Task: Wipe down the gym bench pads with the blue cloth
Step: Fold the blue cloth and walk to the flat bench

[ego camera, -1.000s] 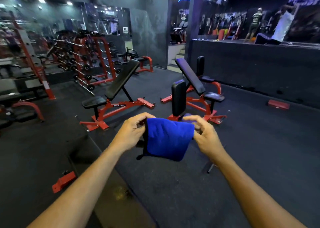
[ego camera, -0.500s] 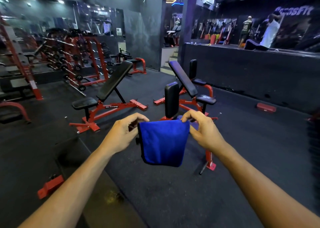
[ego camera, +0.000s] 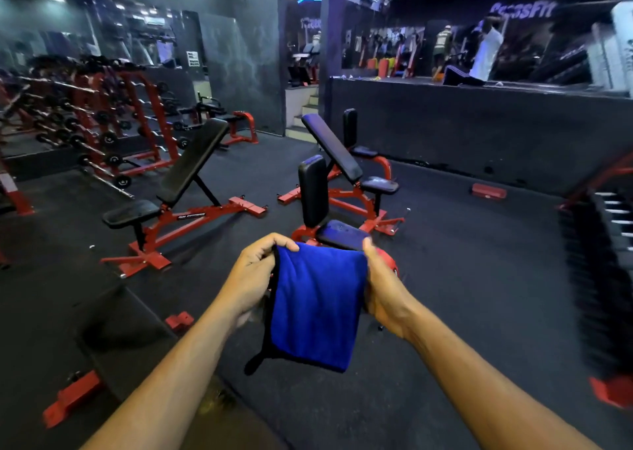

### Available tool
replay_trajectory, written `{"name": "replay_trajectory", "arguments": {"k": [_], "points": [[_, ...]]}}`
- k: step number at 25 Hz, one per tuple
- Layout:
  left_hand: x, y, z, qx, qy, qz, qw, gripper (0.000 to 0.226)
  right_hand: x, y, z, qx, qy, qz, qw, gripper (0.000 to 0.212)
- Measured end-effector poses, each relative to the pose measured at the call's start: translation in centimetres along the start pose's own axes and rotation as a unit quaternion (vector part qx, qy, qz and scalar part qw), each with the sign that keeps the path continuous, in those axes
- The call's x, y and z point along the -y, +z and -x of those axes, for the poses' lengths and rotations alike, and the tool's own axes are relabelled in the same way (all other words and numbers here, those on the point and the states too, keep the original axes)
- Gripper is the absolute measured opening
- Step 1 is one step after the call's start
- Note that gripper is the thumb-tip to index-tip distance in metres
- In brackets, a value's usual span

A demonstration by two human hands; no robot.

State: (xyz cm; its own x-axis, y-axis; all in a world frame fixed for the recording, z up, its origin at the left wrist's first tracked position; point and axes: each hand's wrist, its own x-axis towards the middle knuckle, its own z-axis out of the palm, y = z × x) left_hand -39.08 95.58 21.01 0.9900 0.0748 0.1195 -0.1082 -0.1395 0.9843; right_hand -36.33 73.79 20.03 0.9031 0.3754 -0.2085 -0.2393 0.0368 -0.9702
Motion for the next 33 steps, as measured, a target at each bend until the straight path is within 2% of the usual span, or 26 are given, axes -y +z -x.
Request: {"name": "replay_trajectory", "arguments": {"k": [2, 3, 5, 6, 8, 10, 12, 13, 15, 17, 19, 21, 25, 31, 33], "points": [[1.0, 1.7, -0.7, 0.003, -0.043, 0.042, 0.998, 0.042, -1.2, -0.8, 0.7, -0.041, -0.032, 0.063, 0.997, 0.023], [1.6, 2.7, -1.2, -0.002, -0.064, 0.056, 0.996, 0.04, -1.6, -1.5, 0.8, -0.069, -0.058, 0.08, 0.993, 0.018], [3.1, 5.1, -2.2, -0.004, -0.109, 0.111, 0.988, 0.028, -2.0, -3.3, 0.3, -0.132, -0.098, 0.078, 0.983, 0.017], [3.7, 6.5, -2.8, 0.02, -0.128, 0.121, 0.984, 0.031, -1.9, -4.5, -0.2, -0.162, -0.109, 0.069, 0.978, 0.018], [5.0, 9.6, -4.0, 0.072, -0.147, 0.081, 0.983, 0.055, -1.6, -6.7, -1.3, -0.197, -0.118, 0.072, 0.971, 0.023], [6.0, 13.5, -6.3, 0.025, -0.137, 0.067, 0.988, 0.046, -1.3, -9.5, -3.3, -0.204, -0.128, 0.071, 0.968, 0.029], [6.8, 17.2, -9.3, -0.039, -0.137, 0.095, 0.985, 0.048, -1.3, -12.9, -5.6, -0.222, -0.127, 0.071, 0.964, 0.038], [7.3, 18.8, -10.9, -0.048, -0.137, 0.106, 0.984, 0.044, -1.6, -14.6, -6.7, -0.217, -0.115, 0.045, 0.968, 0.042], [7.7, 20.9, -13.6, -0.044, -0.121, 0.097, 0.987, 0.017, -3.1, -17.7, -8.4, -0.145, -0.061, -0.044, 0.987, 0.042], [7.9, 21.9, -15.6, -0.049, -0.11, 0.076, 0.99, 0.017, -4.4, -19.9, -9.6, -0.081, -0.018, -0.073, 0.994, 0.035], [9.1, 22.2, -17.4, -0.053, -0.116, 0.058, 0.99, 0.016, -5.0, -21.9, -11.7, -0.081, -0.019, -0.054, 0.995, 0.035], [10.9, 21.9, -18.8, -0.047, -0.128, 0.034, 0.99, 0.015, -4.8, -23.0, -14.0, -0.12, -0.042, -0.03, 0.991, 0.028], [15.2, 18.8, -20.5, -0.051, -0.135, -0.017, 0.989, 0.043, -5.2, -22.7, -18.5, -0.156, -0.066, -0.017, 0.985, 0.02], [21.4, 11.9, -23.1, -0.107, -0.16, -0.048, 0.98, 0.032, -6.5, -19.6, -27.6, -0.14, -0.05, 0.061, 0.987, 0.019], [23.6, 9.7, -23.9, -0.115, -0.163, -0.08, 0.977, 0.035, -6.6, -18.5, -31.2, -0.118, -0.051, 0.092, 0.987, 0.019]]}}
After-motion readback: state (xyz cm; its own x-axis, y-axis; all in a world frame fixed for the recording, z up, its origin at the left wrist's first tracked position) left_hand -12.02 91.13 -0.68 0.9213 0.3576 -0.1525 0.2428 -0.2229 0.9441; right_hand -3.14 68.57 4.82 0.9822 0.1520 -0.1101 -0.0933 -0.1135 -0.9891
